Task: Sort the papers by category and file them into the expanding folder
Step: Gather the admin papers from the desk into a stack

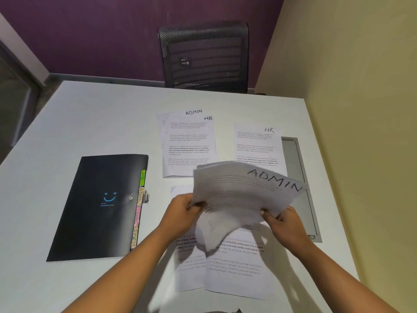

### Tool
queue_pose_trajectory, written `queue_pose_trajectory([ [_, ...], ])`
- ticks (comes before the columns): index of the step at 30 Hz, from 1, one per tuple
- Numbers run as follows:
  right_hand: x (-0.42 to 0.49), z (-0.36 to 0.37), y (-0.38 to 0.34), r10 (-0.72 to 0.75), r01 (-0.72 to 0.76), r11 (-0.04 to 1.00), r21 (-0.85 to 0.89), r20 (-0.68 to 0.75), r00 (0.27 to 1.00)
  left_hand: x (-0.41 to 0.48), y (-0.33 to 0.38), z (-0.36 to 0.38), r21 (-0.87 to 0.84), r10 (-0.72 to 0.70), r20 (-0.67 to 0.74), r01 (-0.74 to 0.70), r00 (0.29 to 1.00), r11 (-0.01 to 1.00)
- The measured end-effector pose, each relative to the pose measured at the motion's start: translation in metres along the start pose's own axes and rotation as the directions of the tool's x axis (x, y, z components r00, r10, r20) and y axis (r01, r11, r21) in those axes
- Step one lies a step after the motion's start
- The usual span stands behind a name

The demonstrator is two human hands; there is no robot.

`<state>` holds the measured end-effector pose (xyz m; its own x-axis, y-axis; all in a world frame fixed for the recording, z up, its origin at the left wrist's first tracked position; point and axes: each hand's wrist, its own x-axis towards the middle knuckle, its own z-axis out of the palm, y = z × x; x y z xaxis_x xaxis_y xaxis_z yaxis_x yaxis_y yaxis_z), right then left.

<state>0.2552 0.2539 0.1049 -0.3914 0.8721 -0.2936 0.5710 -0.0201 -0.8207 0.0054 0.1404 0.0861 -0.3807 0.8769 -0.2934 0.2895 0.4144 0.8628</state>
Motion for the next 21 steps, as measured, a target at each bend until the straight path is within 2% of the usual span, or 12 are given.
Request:
queue_pose_trajectory([
  [3,0.013,0.001,0.002,0.019,-0.015,0.988,0.156,-0.023,1.0,0.017,0.01,-0.007,-0.121,0.014,-0.004,-0.014,1.0,0.992],
  [5,0.02,0.002,0.004,0.091,-0.082,0.953,0.291,-0.019,0.996,0.028,0.017,-0.01,-0.209,0.005,-0.054,-0.016,0.999,0.978],
  [7,0.028,0.007,0.005,0.176,-0.179,0.901,0.396,0.044,0.983,0.04,0.018,-0.011,-0.321,-0.051,-0.077,0.023,0.996,0.947],
  [9,0.037,0.014,0.007,0.24,-0.249,0.849,0.465,0.081,0.967,0.052,0.016,-0.012,-0.412,-0.12,-0.037,0.094,0.992,0.906],
  [11,0.047,0.02,0.009,0.273,-0.271,0.824,0.498,0.07,0.959,0.063,0.013,-0.012,-0.409,-0.134,0.003,0.124,0.991,0.904],
  [13,0.056,0.024,0.012,0.292,-0.274,0.828,0.489,0.041,0.956,0.077,0.007,-0.012,-0.324,-0.154,0.017,0.151,0.988,0.934],
  [14,0.061,0.025,0.012,0.298,-0.273,0.828,0.489,0.028,0.954,0.085,0.004,-0.013,-0.259,-0.178,-0.015,0.168,0.984,0.951],
  [16,0.069,0.027,0.014,0.319,-0.278,0.813,0.511,0.009,0.948,0.105,-0.011,-0.019,-0.136,-0.236,-0.205,0.211,0.95,0.968],
  [19,0.078,0.027,0.014,0.351,-0.288,0.784,0.549,-0.011,0.936,0.137,-0.031,-0.035,-0.103,-0.345,-0.511,0.342,0.787,0.934],
  [21,0.084,0.027,0.016,0.373,-0.298,0.778,0.553,-0.024,0.928,0.158,-0.041,-0.044,-0.042,-0.384,-0.564,0.439,0.731,0.898],
])
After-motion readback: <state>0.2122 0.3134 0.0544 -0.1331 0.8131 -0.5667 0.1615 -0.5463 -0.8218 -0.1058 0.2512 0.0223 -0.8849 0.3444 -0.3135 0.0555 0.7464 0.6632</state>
